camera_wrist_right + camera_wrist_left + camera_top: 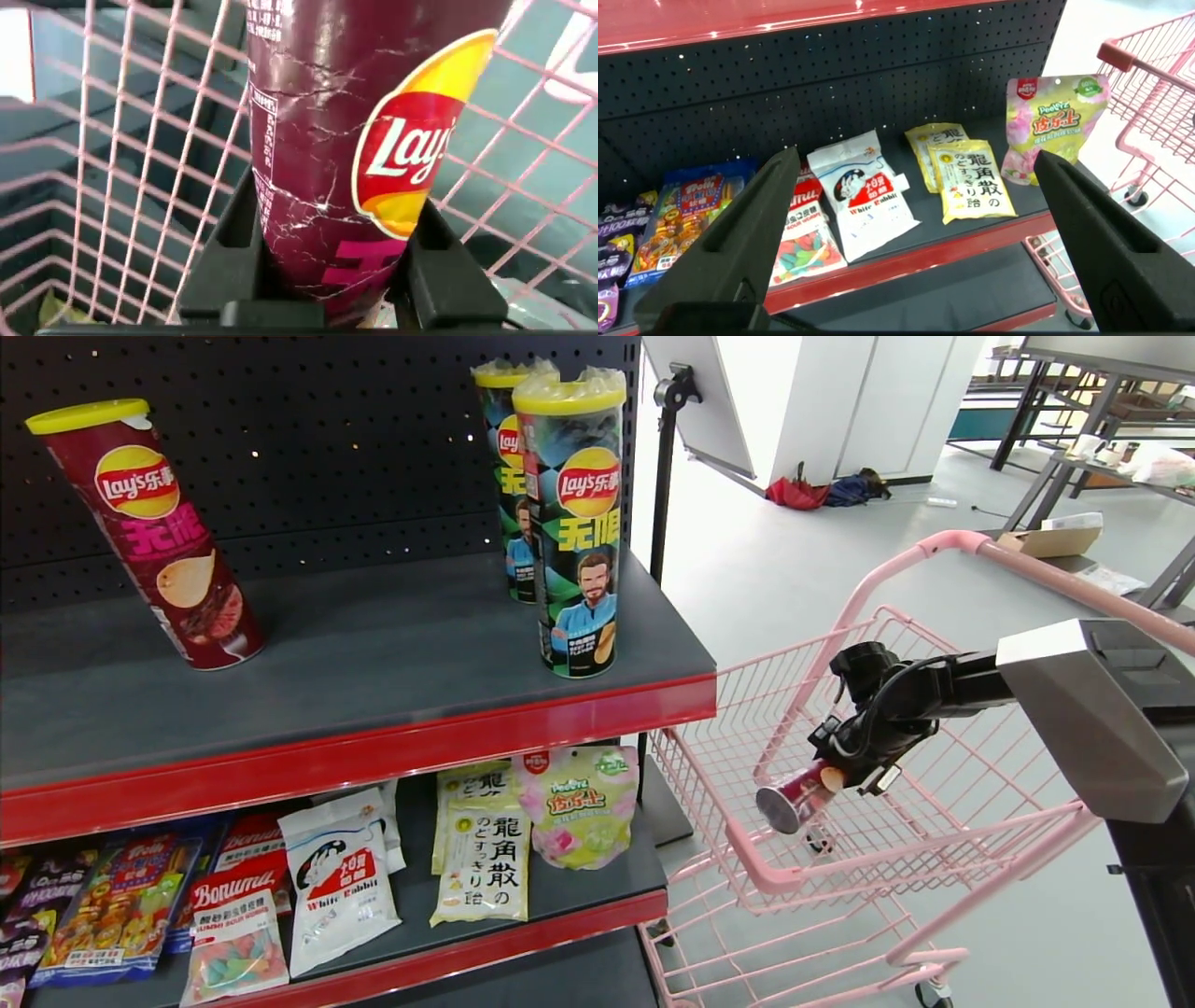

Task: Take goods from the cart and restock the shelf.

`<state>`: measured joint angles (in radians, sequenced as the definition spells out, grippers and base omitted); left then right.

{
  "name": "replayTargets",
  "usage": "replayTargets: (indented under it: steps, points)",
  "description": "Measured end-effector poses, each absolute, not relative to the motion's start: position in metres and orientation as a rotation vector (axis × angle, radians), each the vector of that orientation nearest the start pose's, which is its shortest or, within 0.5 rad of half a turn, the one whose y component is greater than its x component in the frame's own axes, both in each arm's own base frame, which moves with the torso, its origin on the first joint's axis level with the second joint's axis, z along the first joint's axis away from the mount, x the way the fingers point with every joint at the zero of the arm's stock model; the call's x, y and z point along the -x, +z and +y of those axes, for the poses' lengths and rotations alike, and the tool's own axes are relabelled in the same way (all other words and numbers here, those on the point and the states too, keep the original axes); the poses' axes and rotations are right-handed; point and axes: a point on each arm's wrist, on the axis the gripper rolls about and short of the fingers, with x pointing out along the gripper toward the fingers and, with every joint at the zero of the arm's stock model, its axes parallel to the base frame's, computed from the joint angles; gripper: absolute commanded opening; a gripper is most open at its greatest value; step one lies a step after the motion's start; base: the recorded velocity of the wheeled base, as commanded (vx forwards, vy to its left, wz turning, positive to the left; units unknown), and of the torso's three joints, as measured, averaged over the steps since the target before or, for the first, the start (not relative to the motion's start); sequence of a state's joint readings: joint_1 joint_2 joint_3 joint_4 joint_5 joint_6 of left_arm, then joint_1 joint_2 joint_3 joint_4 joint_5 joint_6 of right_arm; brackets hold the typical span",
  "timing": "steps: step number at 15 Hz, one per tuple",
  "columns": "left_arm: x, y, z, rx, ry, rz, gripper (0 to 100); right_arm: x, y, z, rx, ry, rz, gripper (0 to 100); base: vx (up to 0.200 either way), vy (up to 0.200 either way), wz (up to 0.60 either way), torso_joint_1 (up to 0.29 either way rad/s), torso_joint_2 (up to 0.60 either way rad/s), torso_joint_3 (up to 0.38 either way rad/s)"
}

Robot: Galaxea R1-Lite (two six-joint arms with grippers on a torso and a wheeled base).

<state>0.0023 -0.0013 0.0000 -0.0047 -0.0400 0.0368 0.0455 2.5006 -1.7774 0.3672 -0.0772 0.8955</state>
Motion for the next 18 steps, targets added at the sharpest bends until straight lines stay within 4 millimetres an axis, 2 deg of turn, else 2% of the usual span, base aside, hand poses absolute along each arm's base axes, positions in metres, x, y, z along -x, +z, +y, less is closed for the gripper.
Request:
replayTargets:
  steps: [5,11,15,18]
  points:
    - [0.023,0.076,-0.001,-0.039,-0.039,-0.007,100,-0.455,0.067,0.031,-0.634,-0.373,0.983,0,0.0,0.0,0.0,0.0,0.0,0.0]
    - [0.023,0.076,-0.001,-0.039,-0.039,-0.006,100,-0.421,0.102,0.031,-0.48,-0.145,0.963,0,0.0,0.0,0.0,0.0,0.0,0.0]
    - [0.023,0.076,-0.001,-0.04,-0.041,-0.007,100,-0.393,0.118,0.031,-0.376,0.067,0.844,0,0.0,0.0,0.0,0.0,0.0,0.0]
    - [0.023,0.076,-0.001,-0.038,-0.042,-0.006,100,-0.374,0.149,0.03,-0.252,0.188,0.69,0,0.0,0.0,0.0,0.0,0.0,0.0]
